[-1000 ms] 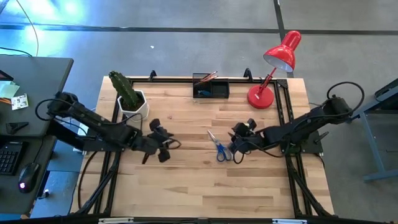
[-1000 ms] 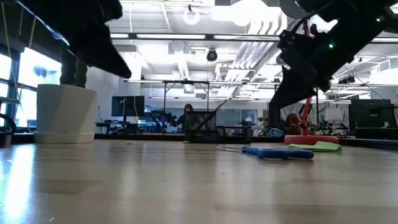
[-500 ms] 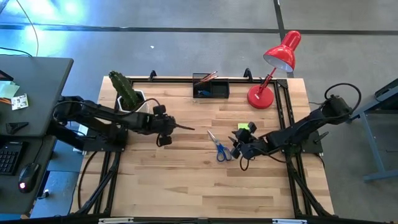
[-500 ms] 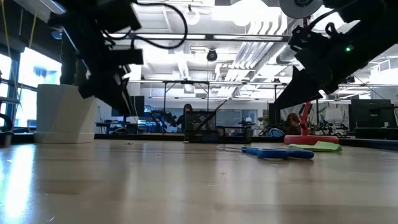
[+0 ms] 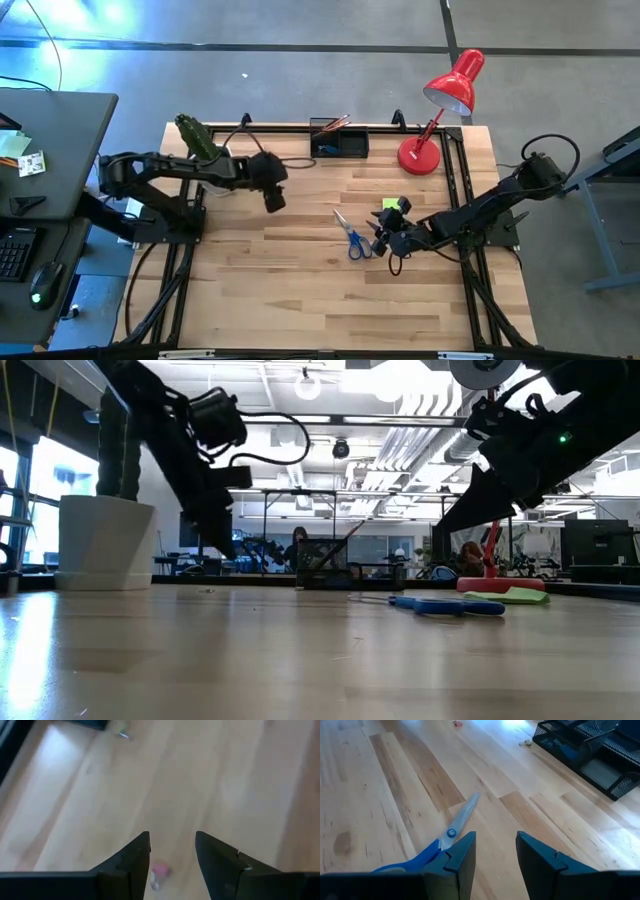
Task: Pick and place office supplies into organizer
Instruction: Put the pink binder clip into the bottom left section of the desk organizer
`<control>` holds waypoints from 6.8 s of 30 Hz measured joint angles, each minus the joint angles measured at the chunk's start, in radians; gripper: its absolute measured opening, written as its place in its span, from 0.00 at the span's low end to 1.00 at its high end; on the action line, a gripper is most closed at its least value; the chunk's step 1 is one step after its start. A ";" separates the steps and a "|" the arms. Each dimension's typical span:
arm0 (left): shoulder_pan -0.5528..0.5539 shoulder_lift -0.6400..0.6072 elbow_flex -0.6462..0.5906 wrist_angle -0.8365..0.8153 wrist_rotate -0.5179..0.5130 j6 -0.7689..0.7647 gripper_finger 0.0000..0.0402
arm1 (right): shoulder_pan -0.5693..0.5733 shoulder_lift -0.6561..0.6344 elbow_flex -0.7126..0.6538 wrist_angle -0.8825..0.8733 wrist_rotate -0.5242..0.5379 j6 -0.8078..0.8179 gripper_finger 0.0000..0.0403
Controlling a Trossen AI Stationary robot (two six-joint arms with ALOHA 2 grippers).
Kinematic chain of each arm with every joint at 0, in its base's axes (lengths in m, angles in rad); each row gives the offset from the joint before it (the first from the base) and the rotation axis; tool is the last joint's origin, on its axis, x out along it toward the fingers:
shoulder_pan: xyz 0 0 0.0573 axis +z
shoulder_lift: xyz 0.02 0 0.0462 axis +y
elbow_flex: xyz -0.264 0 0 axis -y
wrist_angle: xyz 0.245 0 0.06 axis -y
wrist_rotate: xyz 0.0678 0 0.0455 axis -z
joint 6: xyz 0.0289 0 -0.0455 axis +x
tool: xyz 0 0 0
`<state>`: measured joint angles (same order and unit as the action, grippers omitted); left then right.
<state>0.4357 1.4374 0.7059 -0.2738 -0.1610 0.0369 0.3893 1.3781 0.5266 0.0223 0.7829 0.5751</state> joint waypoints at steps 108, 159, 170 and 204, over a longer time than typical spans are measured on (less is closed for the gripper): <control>-0.142 0.230 0.003 -0.007 -0.266 -0.776 0.37 | 0.004 0.001 0.000 0.005 -0.023 0.031 0.33; -0.151 0.240 0.115 -0.151 -0.121 -0.618 0.05 | 0.004 0.001 0.000 -0.006 -0.022 0.027 0.33; -0.177 0.238 0.199 -0.165 -0.139 -0.530 0.02 | 0.004 0.001 0.000 -0.011 -0.022 0.030 0.33; -0.214 -0.005 -0.277 0.417 -0.047 -0.228 0.53 | 0.012 0.001 -0.007 -0.048 -0.009 0.101 0.33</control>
<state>0.2214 1.4321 0.4285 0.1432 -0.2081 -0.1909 0.4011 1.3790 0.5200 -0.0257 0.7742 0.6765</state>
